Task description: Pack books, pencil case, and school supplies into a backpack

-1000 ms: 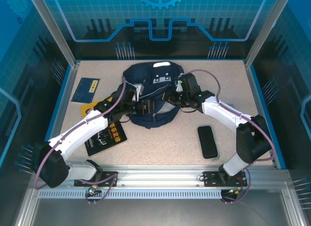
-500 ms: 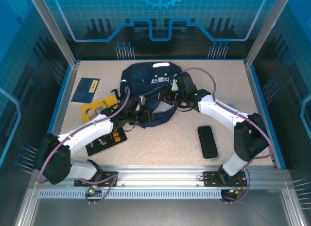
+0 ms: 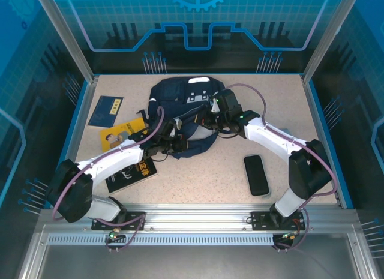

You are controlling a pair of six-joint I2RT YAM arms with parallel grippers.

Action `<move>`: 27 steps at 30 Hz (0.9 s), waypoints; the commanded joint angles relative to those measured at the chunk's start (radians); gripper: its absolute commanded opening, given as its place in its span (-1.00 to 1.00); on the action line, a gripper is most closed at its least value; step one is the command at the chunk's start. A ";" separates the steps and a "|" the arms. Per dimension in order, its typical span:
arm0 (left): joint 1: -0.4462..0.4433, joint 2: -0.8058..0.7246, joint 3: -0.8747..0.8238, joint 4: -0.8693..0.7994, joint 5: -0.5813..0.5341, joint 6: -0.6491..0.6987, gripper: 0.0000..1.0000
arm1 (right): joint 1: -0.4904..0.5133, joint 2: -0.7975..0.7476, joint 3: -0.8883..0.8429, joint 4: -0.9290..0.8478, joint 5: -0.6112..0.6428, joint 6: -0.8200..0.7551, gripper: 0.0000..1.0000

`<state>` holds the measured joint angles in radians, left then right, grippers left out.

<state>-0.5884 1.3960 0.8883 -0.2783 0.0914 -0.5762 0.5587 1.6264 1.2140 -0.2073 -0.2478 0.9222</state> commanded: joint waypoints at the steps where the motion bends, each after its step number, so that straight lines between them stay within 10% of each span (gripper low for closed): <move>1: -0.005 -0.026 -0.004 0.005 -0.059 0.048 -0.97 | 0.013 -0.032 0.023 -0.014 0.025 -0.035 -0.87; 17: 0.005 -0.068 -0.048 0.044 -0.235 0.229 -1.00 | -0.244 -0.194 -0.143 -0.129 0.143 -0.188 -0.88; 24: -0.010 0.017 -0.012 0.232 0.012 0.258 -1.00 | -0.240 -0.212 -0.178 -0.147 0.029 -0.071 0.12; 27: -0.036 0.030 0.007 0.263 0.082 0.289 -1.00 | -0.225 -0.243 -0.220 -0.176 0.064 0.032 0.27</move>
<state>-0.5999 1.4250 0.8425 -0.1455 0.0505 -0.3393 0.3264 1.4288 1.0260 -0.3416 -0.1841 0.8509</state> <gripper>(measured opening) 0.047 0.624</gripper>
